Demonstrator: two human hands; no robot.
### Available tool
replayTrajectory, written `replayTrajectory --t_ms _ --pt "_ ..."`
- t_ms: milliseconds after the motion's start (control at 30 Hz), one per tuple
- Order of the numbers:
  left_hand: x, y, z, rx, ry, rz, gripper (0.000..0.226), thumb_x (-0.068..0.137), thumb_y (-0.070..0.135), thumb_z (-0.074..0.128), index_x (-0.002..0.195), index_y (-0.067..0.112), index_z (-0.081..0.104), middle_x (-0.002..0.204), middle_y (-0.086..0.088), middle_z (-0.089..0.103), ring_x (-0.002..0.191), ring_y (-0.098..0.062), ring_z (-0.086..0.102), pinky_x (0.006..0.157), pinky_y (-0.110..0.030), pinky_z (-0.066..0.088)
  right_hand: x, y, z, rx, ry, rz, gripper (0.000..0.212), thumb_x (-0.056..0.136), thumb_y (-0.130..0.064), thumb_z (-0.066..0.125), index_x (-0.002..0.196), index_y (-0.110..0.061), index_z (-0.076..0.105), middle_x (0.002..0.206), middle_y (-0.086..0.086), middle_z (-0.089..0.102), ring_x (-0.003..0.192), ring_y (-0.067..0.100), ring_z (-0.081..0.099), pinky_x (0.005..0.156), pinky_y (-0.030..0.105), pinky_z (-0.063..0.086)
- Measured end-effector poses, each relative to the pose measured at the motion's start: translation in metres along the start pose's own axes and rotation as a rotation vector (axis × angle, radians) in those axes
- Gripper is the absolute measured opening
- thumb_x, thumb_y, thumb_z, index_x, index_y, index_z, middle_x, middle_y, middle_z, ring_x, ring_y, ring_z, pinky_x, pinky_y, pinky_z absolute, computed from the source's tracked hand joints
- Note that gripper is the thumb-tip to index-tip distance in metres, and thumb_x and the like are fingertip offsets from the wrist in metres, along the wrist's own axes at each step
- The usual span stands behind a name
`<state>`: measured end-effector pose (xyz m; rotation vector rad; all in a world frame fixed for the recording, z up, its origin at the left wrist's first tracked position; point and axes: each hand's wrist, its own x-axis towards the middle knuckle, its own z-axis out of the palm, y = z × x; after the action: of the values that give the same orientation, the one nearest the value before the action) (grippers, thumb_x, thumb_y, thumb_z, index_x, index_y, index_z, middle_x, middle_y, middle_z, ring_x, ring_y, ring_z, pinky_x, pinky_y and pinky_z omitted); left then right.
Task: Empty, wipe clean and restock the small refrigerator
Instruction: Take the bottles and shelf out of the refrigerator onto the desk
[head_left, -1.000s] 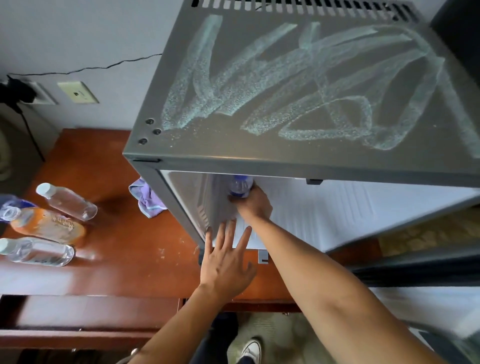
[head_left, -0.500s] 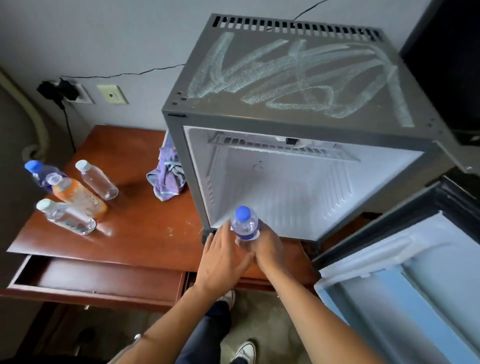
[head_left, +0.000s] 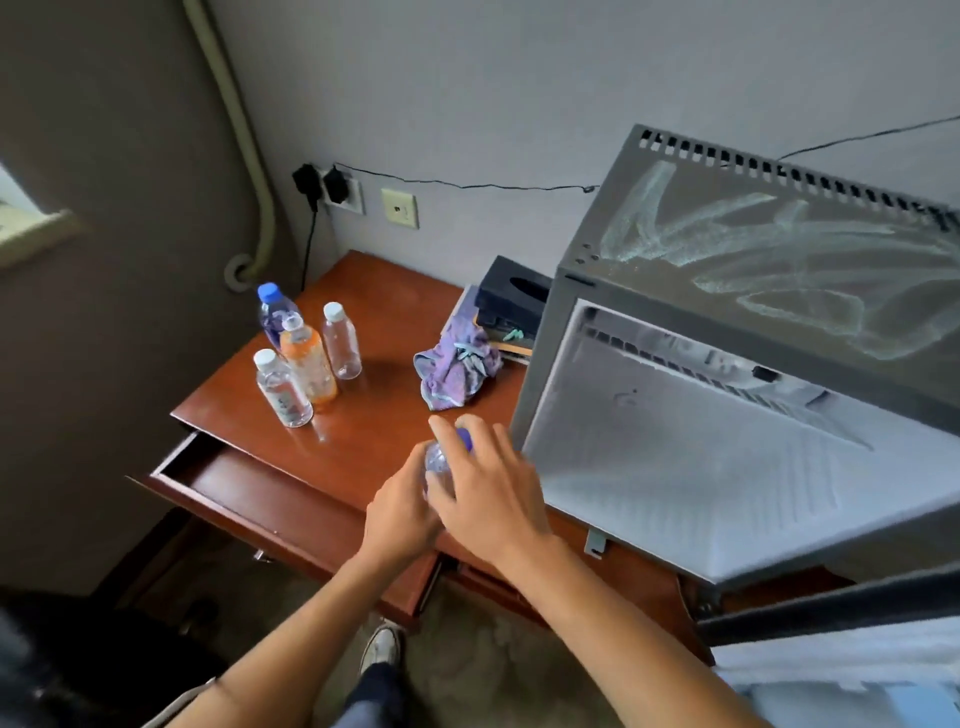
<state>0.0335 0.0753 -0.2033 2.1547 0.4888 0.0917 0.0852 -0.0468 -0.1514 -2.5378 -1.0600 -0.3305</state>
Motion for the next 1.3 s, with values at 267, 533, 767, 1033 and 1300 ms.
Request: replayTrajectory --t_ms 267,533,767,1033,1300 --pt "0.039 -0.031 -0.058 0.084 0.106 0.016 0.064 0.074 0.06 0.076 0.125 0.041 0.043 0.096 0.022 0.061 0.089 -0.007 0.063 0.067 -0.02 0.044 0.113 -0.036 0.024 -0.18 -0.189 -0.24 0.014 0.092 -0.022 0.07 0.089 -0.011 0.064 0.092 0.009 0.058 0.068 0.033 0.065 0.052 0.032 0.033" --pt "0.083 -0.087 -0.102 0.577 0.158 0.049 0.108 0.082 0.091 0.026 0.163 0.022 0.011 0.171 -0.002 0.011 0.158 -0.024 -0.001 0.126 -0.056 0.0 0.212 -0.05 0.075 -0.132 -0.327 -0.083 0.026 0.104 -0.035 0.054 0.106 -0.009 0.06 0.109 0.011 0.055 0.09 0.04 0.064 0.073 0.046 0.052" --pt "0.104 -0.108 -0.121 0.591 0.169 0.075 0.105 0.082 0.087 0.031 0.163 0.021 0.019 0.171 -0.006 0.013 0.158 -0.027 -0.002 0.124 -0.056 -0.006 0.282 -0.034 0.125 -0.189 -0.416 0.064 0.008 0.101 -0.017 0.055 0.105 -0.011 0.059 0.111 0.012 0.052 0.096 0.037 0.062 0.074 0.044 0.05" --pt "0.126 -0.118 -0.131 0.562 0.151 0.071 0.097 0.086 0.081 0.029 0.163 0.023 0.018 0.171 -0.003 0.013 0.158 -0.025 0.0 0.125 -0.054 -0.002 0.321 -0.018 0.146 -0.147 -0.496 0.148 0.025 0.096 -0.001 0.054 0.11 -0.017 0.066 0.117 0.008 0.059 0.106 0.033 0.061 0.078 0.035 0.047" --pt "0.132 -0.11 -0.127 0.569 0.152 0.106 0.093 0.085 0.078 0.032 0.161 0.024 0.022 0.17 -0.001 0.017 0.158 -0.024 0.001 0.126 -0.055 0.003 0.293 -0.015 0.142 -0.043 -0.6 0.146 0.065 0.103 -0.019 0.053 0.16 -0.028 0.024 0.17 0.0 0.005 0.15 0.028 0.023 0.111 0.044 0.041"
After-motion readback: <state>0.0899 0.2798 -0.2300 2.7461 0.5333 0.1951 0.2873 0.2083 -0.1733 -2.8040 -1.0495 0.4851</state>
